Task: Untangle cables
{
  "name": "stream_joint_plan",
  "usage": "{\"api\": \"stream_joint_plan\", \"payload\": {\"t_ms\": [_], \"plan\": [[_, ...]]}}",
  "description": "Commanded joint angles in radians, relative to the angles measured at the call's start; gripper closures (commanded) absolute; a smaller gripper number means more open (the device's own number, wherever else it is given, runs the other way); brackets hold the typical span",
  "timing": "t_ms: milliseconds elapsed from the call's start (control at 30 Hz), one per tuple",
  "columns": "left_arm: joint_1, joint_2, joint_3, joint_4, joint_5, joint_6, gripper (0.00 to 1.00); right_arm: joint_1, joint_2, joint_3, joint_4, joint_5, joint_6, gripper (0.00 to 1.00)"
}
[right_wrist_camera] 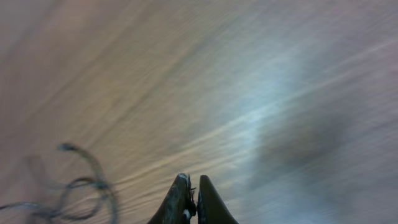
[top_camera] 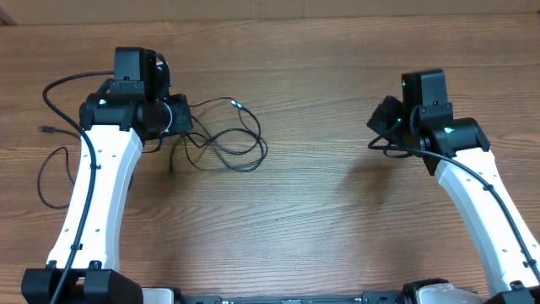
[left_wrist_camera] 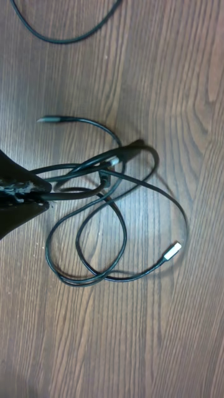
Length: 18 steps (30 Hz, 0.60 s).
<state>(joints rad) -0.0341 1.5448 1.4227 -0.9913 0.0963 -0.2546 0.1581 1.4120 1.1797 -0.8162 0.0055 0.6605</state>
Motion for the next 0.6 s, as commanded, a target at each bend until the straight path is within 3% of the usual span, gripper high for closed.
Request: {"api": "stream_joint_plan", "payload": {"t_ms": [0,67,200,267,567], "plan": [[0.010,-0.009,0.013,-0.003,-0.006,0.016,0.96,-0.005,-0.014,0.012,-0.021,0.106,-0.006,0.96],[0.008,-0.009,0.013,0.004,0.103,0.042,0.96,-0.004,-0.014,0.012,-0.019,0.096,-0.007,0.96],[0.006,-0.009,0.013,0.031,0.837,0.444,0.96,-0.004,-0.014,0.012,0.013,-0.028,-0.065,0.96],[0.006,-0.009,0.013,0.044,1.022,0.543,0.96,-0.003,-0.014,0.012,0.040,-0.127,-0.117,0.88],[-0.061,-0.008,0.013,0.144,0.843,0.395,0.96,0.018,-0.011,0.012,0.185,-0.773,-0.433,0.60]]}}
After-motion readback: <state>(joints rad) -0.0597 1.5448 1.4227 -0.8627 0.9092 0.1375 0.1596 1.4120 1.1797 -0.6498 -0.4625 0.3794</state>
